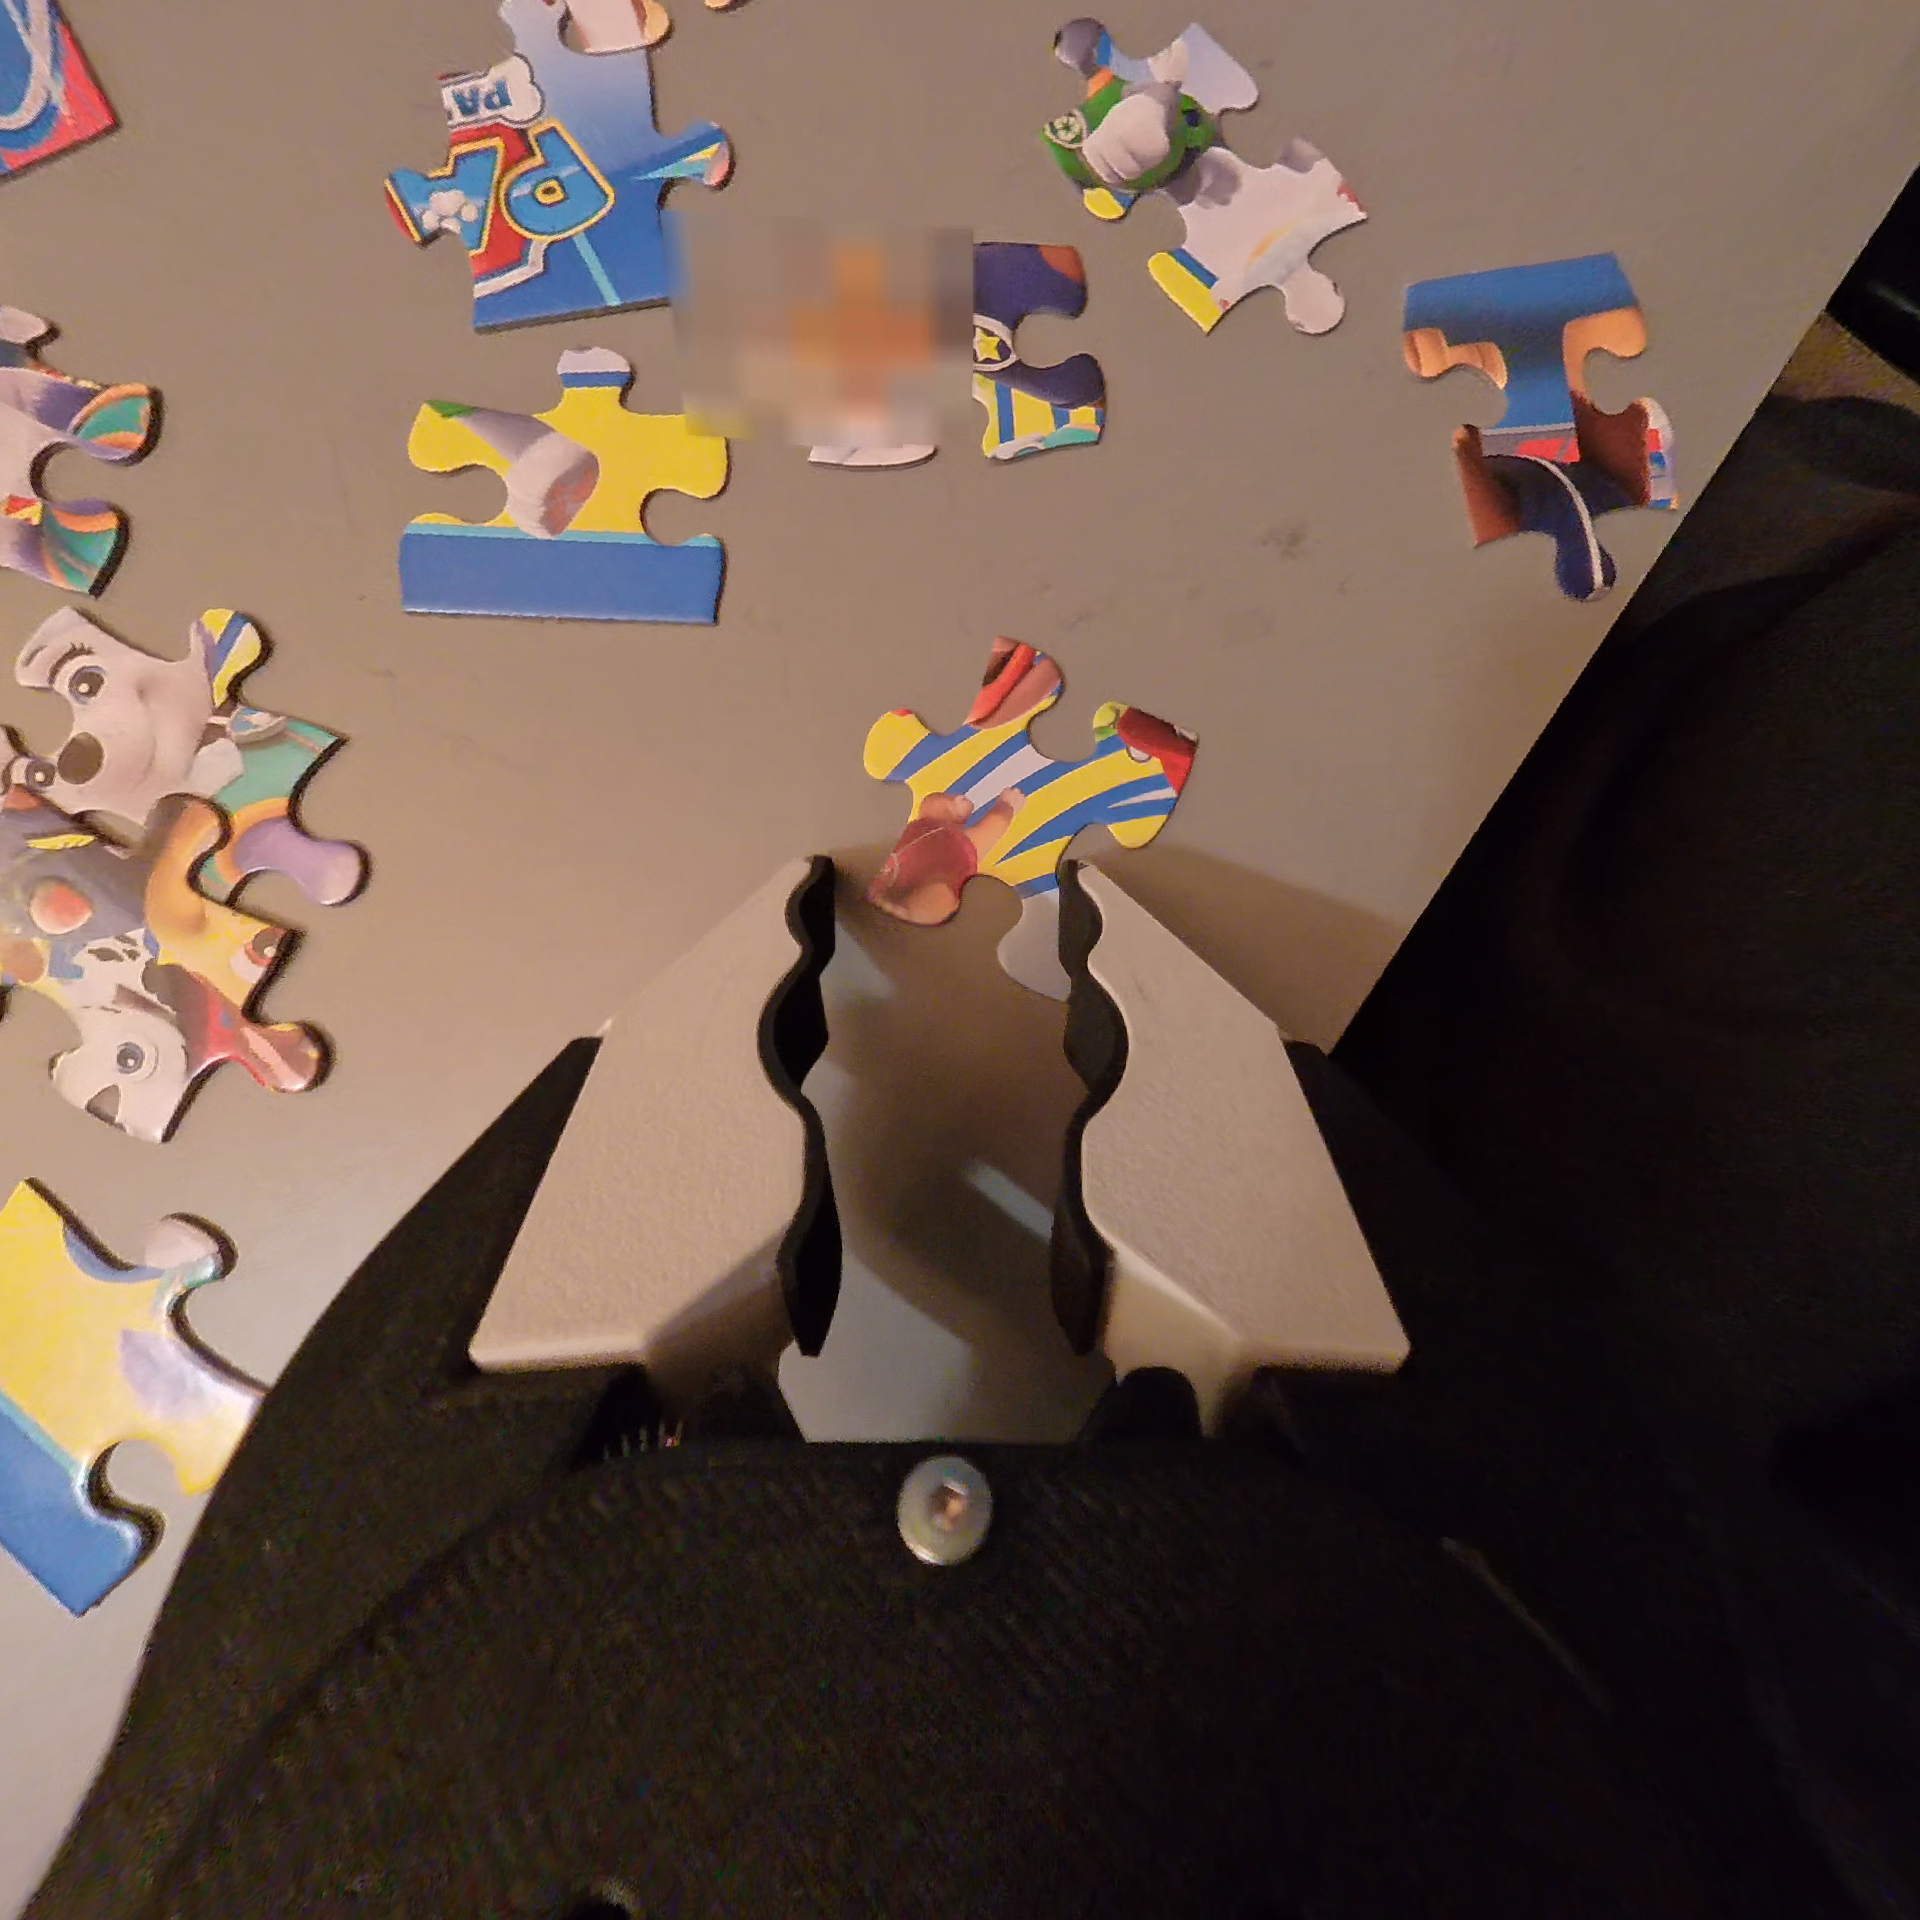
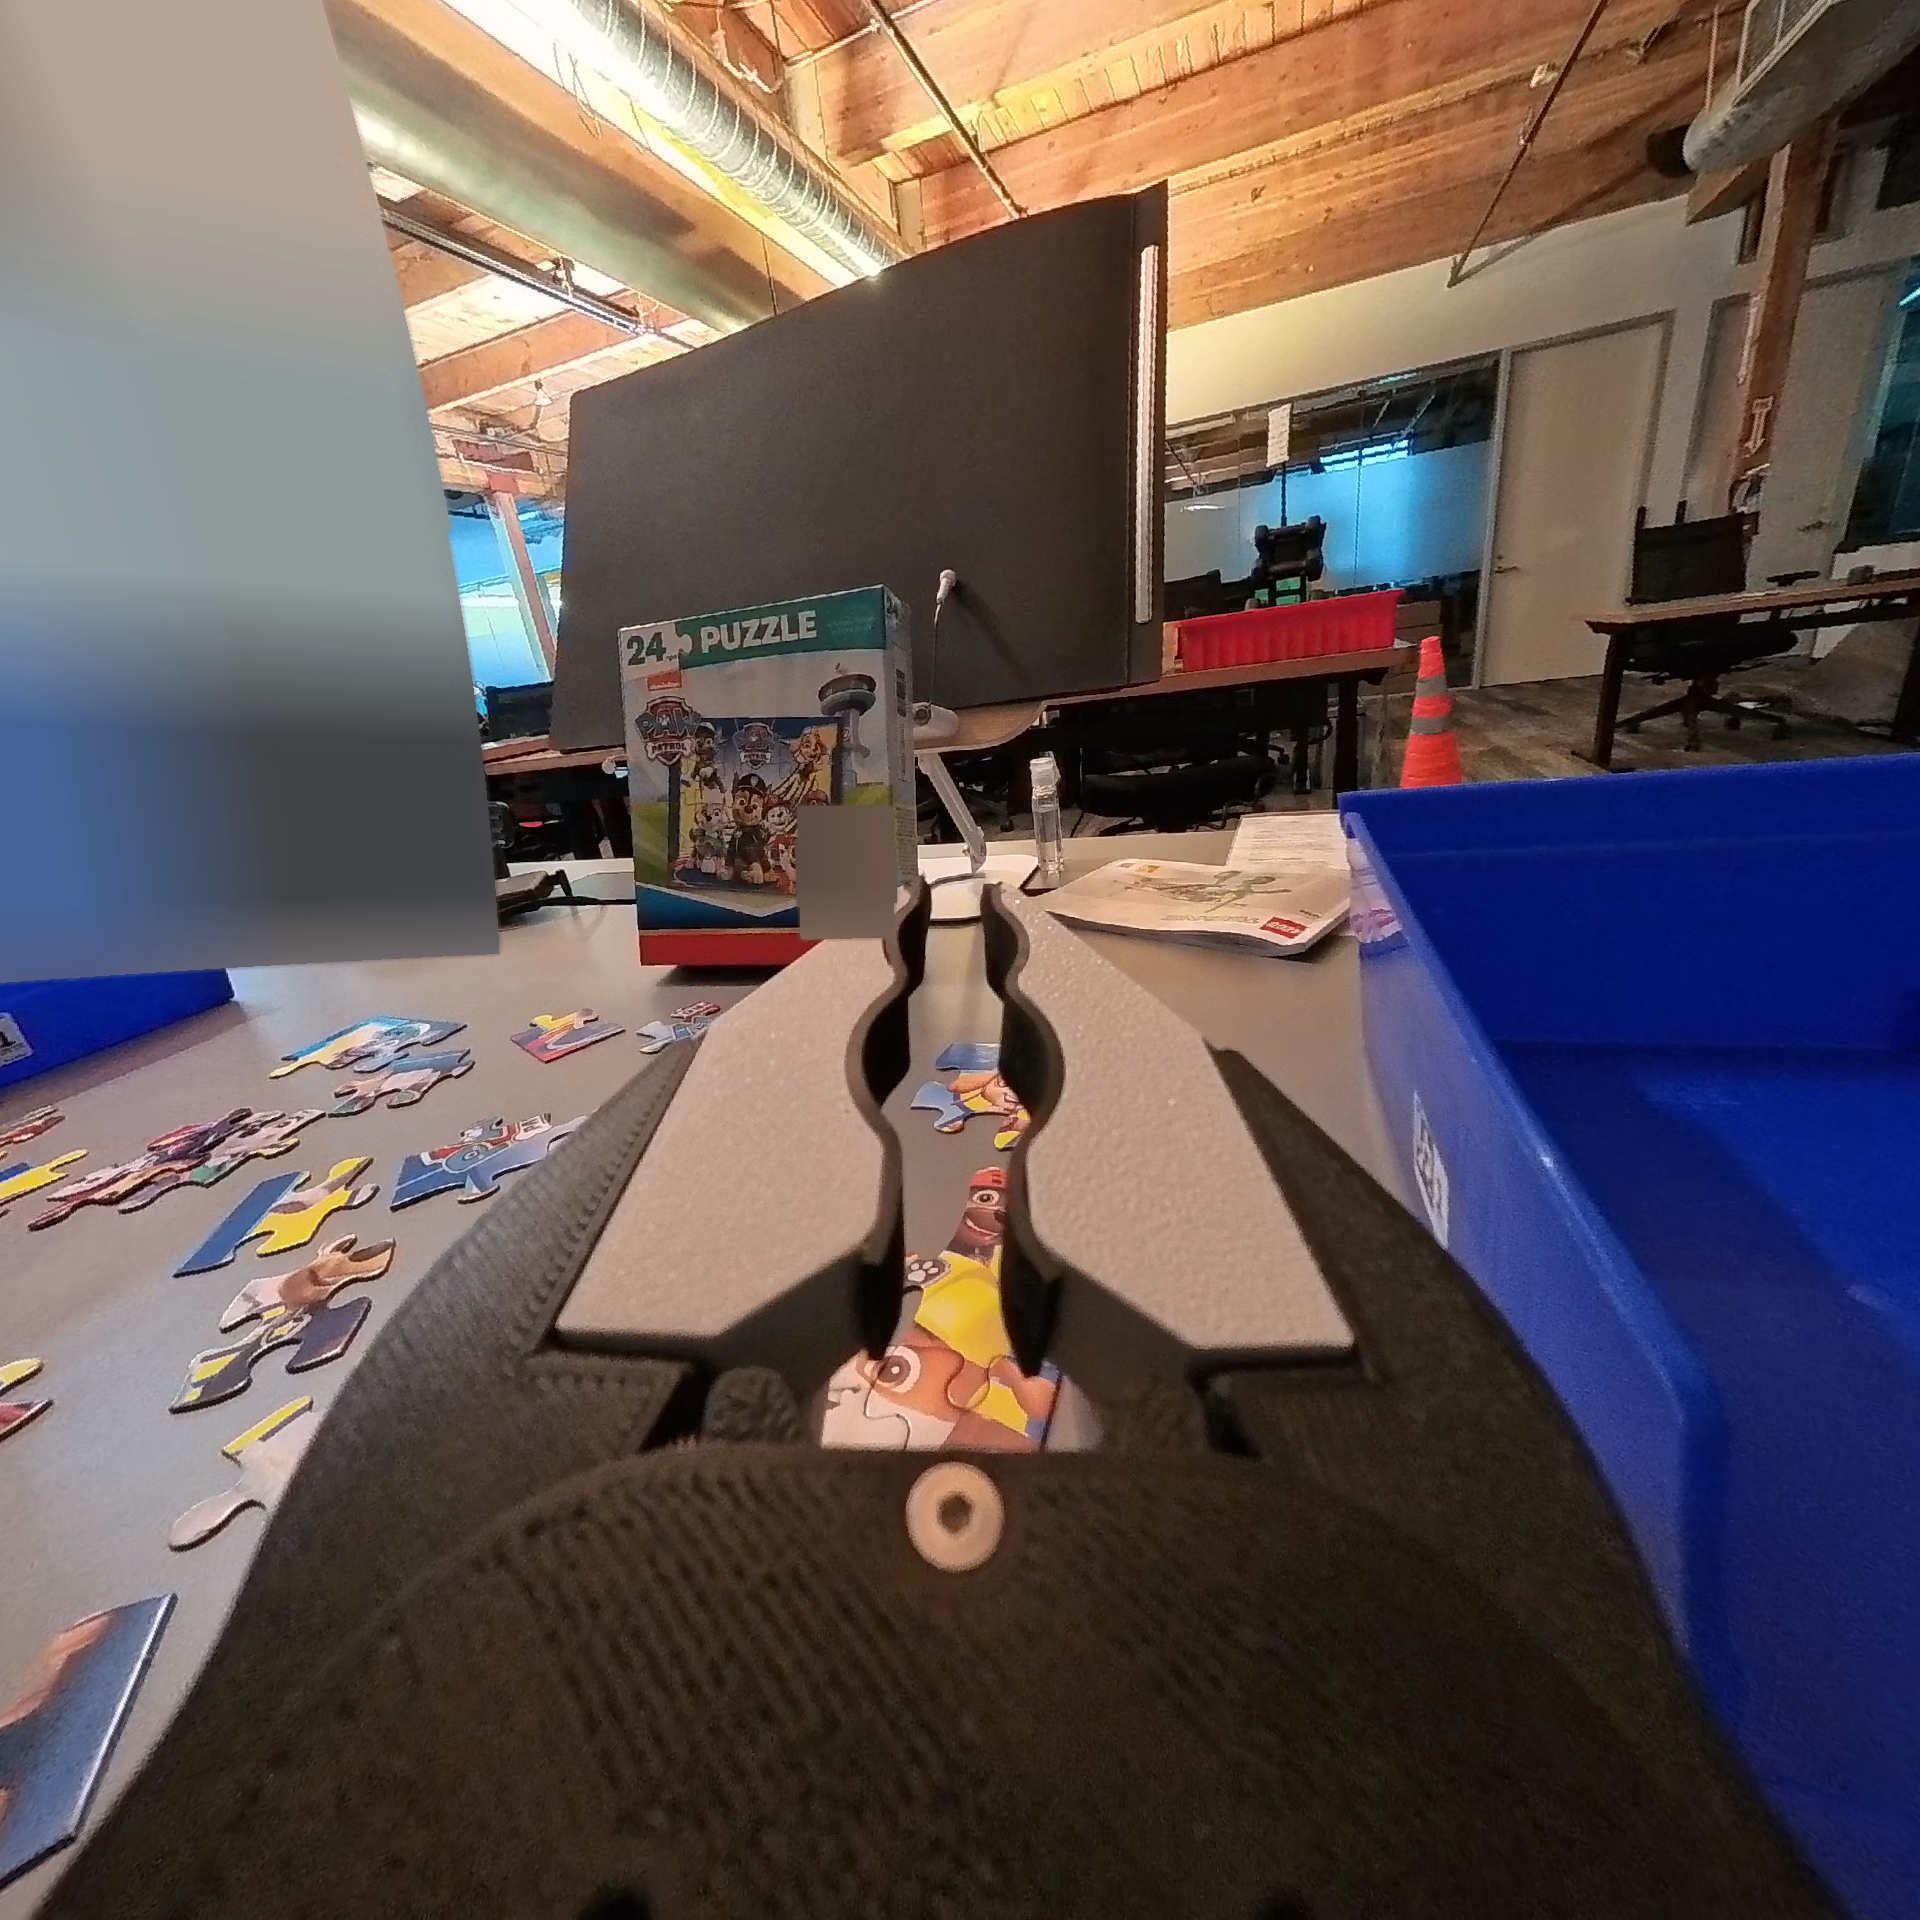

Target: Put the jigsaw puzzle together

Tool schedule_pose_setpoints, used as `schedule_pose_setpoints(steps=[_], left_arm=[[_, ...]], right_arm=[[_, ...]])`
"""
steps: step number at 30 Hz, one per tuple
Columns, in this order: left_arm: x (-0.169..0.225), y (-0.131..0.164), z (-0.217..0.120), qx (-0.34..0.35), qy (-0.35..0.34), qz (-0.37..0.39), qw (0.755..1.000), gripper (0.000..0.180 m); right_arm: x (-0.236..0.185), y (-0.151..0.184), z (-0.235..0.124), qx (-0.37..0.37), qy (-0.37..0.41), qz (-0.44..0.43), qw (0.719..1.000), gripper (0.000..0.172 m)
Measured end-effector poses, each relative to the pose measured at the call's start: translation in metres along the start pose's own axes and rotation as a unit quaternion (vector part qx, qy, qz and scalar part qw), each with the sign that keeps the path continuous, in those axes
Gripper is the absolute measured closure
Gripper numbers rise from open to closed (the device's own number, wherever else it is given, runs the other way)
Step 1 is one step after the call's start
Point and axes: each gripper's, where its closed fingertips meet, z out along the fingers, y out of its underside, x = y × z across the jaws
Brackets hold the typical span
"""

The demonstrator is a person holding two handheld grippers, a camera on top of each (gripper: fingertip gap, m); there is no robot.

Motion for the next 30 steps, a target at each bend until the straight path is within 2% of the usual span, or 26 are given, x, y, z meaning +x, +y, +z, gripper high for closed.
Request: schedule_pose_setpoints(steps=[9,14,18,30], left_arm=[[0.001,0.001,-0.001,-0.002,0.003,0.0,1.0,0.139],[0.01,-0.014,-0.004,0.027,0.009,0.015,0.999,0.127],[0.009,-0.013,0.005,0.015,0.0,0.022,1.0,0.118],[0.005,-0.008,0.007,0.0,0.01,0.008,1.0,0.117]], right_arm=[[0.0,0.0,0.0,0.0,0.0,-0.001,1.0,0.164],[0.0,0.0,-0.001,0.0,0.0,0.0,1.0,0.164],[0.0,0.0,-0.001,0.001,0.0,0.001,1.0,0.164],[0.001,-0.001,-0.001,0.003,-0.001,0.006,1.0,0.163]])
